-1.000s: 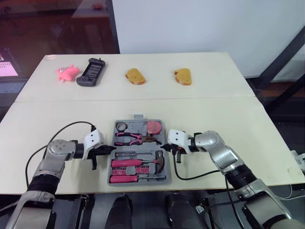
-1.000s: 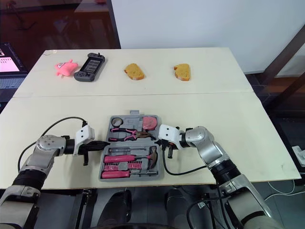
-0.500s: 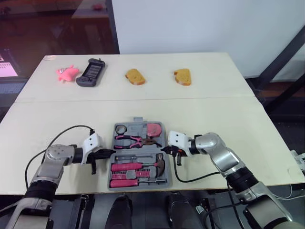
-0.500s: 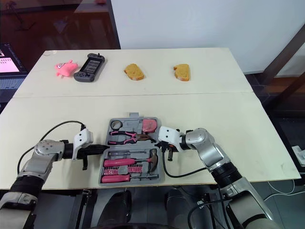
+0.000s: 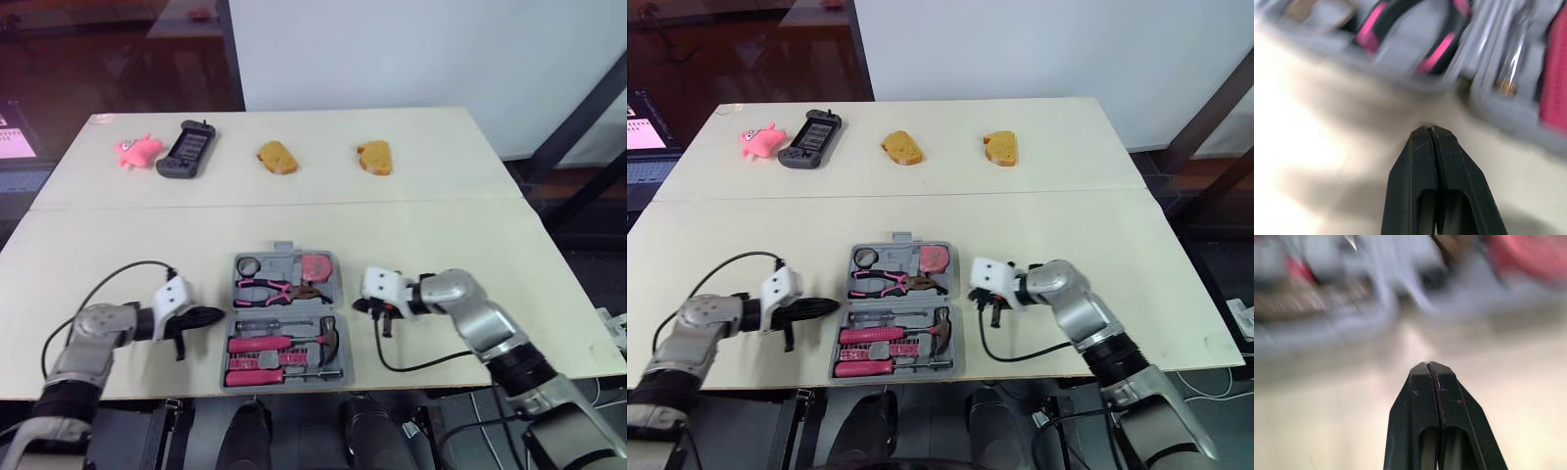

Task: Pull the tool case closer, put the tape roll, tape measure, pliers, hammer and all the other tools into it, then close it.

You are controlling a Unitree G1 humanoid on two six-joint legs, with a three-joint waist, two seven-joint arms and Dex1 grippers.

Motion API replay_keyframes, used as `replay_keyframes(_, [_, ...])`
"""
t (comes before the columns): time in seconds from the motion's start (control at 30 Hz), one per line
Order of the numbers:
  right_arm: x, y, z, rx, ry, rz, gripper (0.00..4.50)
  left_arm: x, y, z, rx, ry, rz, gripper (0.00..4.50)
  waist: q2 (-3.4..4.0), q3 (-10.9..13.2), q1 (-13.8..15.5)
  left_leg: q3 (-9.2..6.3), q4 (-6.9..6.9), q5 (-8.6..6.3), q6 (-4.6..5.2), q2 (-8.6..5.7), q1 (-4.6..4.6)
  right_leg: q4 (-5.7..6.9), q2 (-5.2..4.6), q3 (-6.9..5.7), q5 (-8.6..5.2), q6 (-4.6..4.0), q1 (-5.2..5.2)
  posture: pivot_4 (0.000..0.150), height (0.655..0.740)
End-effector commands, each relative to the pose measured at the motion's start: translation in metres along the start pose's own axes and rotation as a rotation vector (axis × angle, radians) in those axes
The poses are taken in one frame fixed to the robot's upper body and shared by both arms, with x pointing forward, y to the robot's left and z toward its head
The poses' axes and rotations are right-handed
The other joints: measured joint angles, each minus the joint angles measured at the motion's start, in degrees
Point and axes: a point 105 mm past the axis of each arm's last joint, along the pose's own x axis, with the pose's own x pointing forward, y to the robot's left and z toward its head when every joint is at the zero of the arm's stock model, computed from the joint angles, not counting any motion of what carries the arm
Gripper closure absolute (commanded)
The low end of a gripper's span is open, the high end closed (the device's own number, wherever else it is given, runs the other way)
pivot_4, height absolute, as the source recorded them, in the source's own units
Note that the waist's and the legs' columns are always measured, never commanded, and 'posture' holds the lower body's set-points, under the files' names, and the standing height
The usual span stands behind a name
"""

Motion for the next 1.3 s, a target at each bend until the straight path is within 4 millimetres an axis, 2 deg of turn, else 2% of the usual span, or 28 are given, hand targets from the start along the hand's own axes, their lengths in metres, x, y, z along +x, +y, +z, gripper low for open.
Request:
replay_keyframes(0.03, [-0.018,-0.012,0.025,0.098,-0.140,-0.036,3.21,-0.017,-0.002,0.024,-0.015,-0.127,0.030,4.50,-0.01,0.01,0.03,0.00,-0.01,0.00,0.00,0.00,-0.01,0.00,0.00,0.00,0.00,0.00,0.00,0.150,0.7400])
replay_keyframes(0.1, [-0.021,-0.013,0.027,0.173,-0.165,-0.025,2.15,-0.019,-0.020,0.037,-0.029,-0.190,-0.030,4.50,-0.01,0.01,0.11,0.00,0.01,0.00,0.00,0.01,-0.05,-0.01,-0.03,0.00,0.00,0.00,0.00,0.150,0.7400])
replay_keyframes(0.23, [-0.015,-0.012,0.023,0.294,-0.162,-0.014,0.14,-0.011,-0.055,0.057,-0.061,-0.267,-0.148,4.50,-0.02,0.01,0.31,0.00,0.05,0.00,0.00,0.00,-0.04,-0.06,-0.04,-0.01,0.00,0.00,0.06,0.150,0.7400])
replay_keyframes(0.27, [-0.014,-0.013,0.025,0.330,-0.172,-0.018,0.02,-0.010,-0.062,0.061,-0.067,-0.277,-0.166,4.50,-0.02,0.01,0.19,0.00,0.05,0.00,0.00,0.00,-0.05,-0.07,-0.04,0.00,0.00,-0.01,0.05,0.150,0.7400])
replay_keyframes(0.37, [-0.005,-0.021,0.032,0.459,-0.219,-0.040,0.02,0.007,-0.085,0.064,-0.062,-0.258,-0.219,4.50,0.01,0.02,0.09,0.00,0.04,0.00,0.00,0.01,-0.04,-0.06,-0.02,0.01,-0.01,-0.01,0.04,0.150,0.7400])
replay_keyframes(0.5, [0.003,-0.034,0.044,0.652,-0.301,-0.059,0.02,0.030,-0.095,0.051,-0.067,-0.195,-0.216,4.50,0.01,0.02,0.07,0.00,0.04,0.00,0.00,0.00,-0.03,-0.06,0.00,0.02,0.00,-0.01,0.02,0.150,0.7400])
replay_keyframes(0.63, [0.010,-0.041,0.048,0.745,-0.319,-0.066,0.02,0.044,-0.110,0.039,-0.088,-0.145,-0.270,4.50,0.01,0.02,0.14,0.00,0.04,0.00,0.00,0.00,-0.06,-0.07,0.00,0.02,0.00,0.00,0.00,0.150,0.7400])
replay_keyframes(0.77, [0.017,-0.044,0.046,0.754,-0.305,-0.083,0.02,0.050,-0.117,0.031,-0.086,-0.099,-0.282,4.50,0.02,0.01,0.14,0.01,0.04,0.00,0.00,-0.01,-0.06,-0.08,-0.02,0.01,0.00,-0.01,0.00,0.150,0.7400])
replay_keyframes(0.9, [0.028,-0.042,0.044,0.796,-0.307,-0.060,0.02,0.053,-0.119,0.033,-0.078,-0.081,-0.283,4.50,0.06,0.00,-0.08,0.01,0.01,0.00,0.00,0.00,-0.04,-0.07,0.00,0.02,0.00,-0.01,-0.01,0.150,0.7400])
replay_keyframes(1.0, [0.046,-0.033,0.054,0.825,-0.336,0.028,0.02,0.058,-0.119,0.041,-0.083,-0.068,-0.283,4.50,0.07,-0.01,-0.07,0.01,0.01,0.00,0.00,0.00,-0.04,-0.06,0.00,0.03,0.00,0.00,0.00,0.150,0.7400])
replay_keyframes(1.1, [0.058,-0.032,0.062,0.895,-0.376,0.082,0.02,0.059,-0.120,0.041,-0.082,-0.032,-0.293,4.50,0.08,-0.01,-0.04,0.01,0.03,0.00,0.00,0.00,-0.02,-0.06,0.01,0.03,0.00,0.00,0.04,0.150,0.7400])
replay_keyframes(1.23, [0.064,-0.023,0.085,1.015,-0.472,0.261,0.02,0.059,-0.125,0.042,-0.085,-0.012,-0.312,4.50,0.08,-0.01,0.01,0.01,0.04,0.00,0.00,-0.01,-0.02,-0.08,-0.01,0.03,0.00,0.01,0.07,0.150,0.7400])
replay_keyframes(1.3, [0.065,-0.023,0.089,1.065,-0.510,0.303,0.02,0.058,-0.126,0.041,-0.088,-0.003,-0.314,4.50,0.09,-0.01,-0.03,0.00,0.00,0.00,0.00,0.00,-0.02,-0.07,0.01,0.02,0.00,0.01,0.05,0.150,0.7400])
